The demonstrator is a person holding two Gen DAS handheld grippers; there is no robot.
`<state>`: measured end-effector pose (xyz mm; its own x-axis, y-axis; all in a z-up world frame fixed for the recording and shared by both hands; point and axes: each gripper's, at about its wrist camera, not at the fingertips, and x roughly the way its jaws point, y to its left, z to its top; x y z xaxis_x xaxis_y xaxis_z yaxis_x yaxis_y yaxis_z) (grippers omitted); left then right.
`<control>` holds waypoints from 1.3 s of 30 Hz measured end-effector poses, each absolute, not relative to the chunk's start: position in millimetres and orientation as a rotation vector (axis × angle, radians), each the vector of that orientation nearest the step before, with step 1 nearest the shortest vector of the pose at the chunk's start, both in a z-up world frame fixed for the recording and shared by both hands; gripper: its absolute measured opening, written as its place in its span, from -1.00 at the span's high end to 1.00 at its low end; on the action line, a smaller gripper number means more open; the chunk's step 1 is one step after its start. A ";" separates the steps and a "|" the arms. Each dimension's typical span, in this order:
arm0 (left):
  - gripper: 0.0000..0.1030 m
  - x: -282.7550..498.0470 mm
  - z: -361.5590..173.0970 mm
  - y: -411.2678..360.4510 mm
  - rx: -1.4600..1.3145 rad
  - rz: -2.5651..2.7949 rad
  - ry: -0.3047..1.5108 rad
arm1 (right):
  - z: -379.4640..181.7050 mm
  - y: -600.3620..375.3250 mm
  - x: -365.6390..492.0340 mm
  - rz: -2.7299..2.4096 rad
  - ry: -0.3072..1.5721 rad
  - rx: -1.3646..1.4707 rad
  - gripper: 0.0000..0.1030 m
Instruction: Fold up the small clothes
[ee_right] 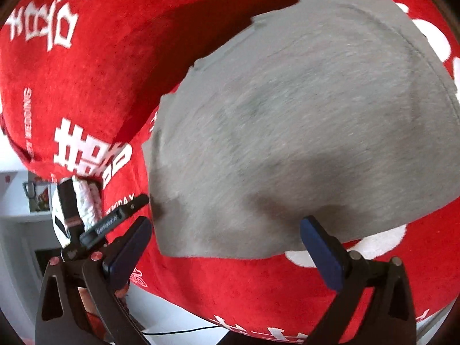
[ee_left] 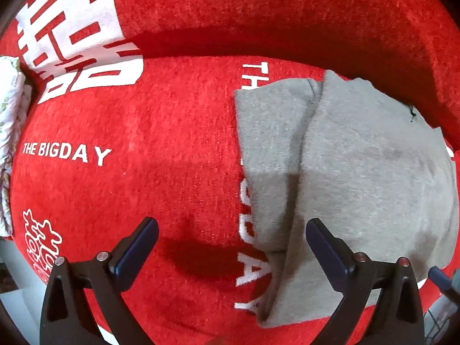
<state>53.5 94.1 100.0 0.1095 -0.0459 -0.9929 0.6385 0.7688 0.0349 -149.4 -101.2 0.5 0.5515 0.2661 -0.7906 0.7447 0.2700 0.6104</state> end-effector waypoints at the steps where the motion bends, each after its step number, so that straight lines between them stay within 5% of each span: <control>1: -0.99 52.6 100.7 94.6 0.534 -0.536 1.381 | 0.2 -99.6 -147.3 -0.393 0.995 1.305 -0.99; 21: -0.99 52.4 91.7 96.8 0.536 -0.602 1.420 | -38.4 -61.8 -157.2 -0.308 0.931 1.587 -0.99; 39: -0.99 87.6 81.0 123.9 0.304 -0.703 1.534 | -77.0 -43.0 -135.0 -0.293 0.604 1.840 -0.99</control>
<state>87.6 123.9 81.0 -0.1078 -0.2244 -0.9685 0.5870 0.7719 -0.2442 -135.0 -43.0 -77.0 0.8380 0.2606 -0.4795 0.5380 -0.2472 0.8059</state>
